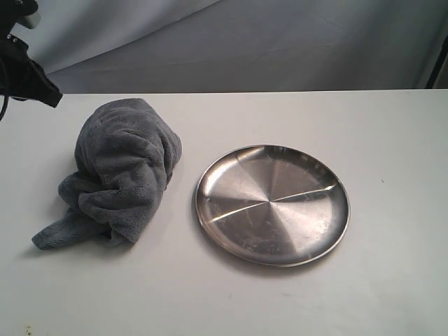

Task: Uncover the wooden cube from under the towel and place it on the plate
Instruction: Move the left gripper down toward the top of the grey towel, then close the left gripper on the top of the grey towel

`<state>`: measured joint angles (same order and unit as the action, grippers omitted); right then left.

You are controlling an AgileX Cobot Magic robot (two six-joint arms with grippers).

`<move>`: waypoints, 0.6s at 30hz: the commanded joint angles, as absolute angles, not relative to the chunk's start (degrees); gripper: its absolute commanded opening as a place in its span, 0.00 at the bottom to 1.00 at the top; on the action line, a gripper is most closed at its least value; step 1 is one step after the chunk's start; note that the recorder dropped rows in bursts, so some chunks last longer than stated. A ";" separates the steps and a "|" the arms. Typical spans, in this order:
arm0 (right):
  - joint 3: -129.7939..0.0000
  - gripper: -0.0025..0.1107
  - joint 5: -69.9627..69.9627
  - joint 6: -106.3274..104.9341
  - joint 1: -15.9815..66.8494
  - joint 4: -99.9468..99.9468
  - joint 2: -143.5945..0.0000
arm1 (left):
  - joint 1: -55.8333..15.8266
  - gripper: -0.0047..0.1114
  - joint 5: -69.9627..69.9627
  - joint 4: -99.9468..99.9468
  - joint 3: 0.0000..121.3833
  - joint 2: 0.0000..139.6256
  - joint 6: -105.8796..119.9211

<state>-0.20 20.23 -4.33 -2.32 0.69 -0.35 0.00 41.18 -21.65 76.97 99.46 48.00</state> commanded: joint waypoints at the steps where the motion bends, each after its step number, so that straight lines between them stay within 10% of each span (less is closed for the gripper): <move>1: 0.00 0.02 19.90 -4.26 -2.09 0.55 0.00 | -0.04 0.04 45.69 -21.72 77.47 99.48 50.29; 18: 0.00 0.02 19.90 -4.26 -2.09 0.55 0.00 | -3.04 0.04 53.46 -39.10 77.47 105.99 68.97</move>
